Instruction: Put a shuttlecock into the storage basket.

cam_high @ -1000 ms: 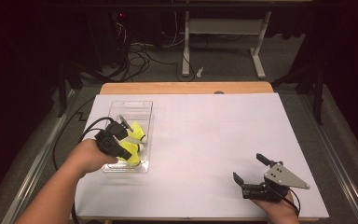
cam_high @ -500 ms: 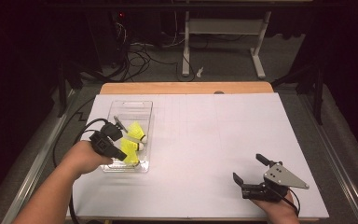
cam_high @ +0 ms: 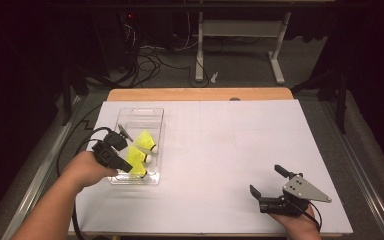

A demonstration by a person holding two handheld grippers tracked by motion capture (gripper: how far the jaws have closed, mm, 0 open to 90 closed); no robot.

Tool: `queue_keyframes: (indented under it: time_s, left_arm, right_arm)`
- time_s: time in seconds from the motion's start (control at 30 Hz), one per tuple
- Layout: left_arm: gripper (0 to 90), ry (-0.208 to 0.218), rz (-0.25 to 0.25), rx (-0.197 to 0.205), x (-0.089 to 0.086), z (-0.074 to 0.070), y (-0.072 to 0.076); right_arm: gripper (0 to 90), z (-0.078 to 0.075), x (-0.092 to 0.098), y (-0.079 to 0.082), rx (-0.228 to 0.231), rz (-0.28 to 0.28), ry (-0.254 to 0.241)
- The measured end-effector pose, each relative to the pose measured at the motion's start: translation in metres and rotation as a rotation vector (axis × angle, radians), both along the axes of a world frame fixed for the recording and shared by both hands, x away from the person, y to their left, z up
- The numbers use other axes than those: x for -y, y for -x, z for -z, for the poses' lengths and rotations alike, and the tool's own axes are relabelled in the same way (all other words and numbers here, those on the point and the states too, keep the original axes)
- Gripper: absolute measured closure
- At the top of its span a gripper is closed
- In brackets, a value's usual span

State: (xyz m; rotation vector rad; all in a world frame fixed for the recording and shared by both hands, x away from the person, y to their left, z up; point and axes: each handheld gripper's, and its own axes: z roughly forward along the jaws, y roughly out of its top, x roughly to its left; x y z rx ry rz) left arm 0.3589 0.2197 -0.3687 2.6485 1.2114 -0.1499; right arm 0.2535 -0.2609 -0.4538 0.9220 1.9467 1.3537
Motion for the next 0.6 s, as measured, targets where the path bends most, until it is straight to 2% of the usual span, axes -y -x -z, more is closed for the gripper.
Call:
queue_keyframes:
  time_s: [0.6]
  left_arm:
    - [67.5, -0.015, -0.028, -0.009, -0.0011, -0.0024, -0.0026]
  right_arm:
    - [0.3, -0.0003, 0.0003, 0.0002, 0.001, 0.002, 0.001]
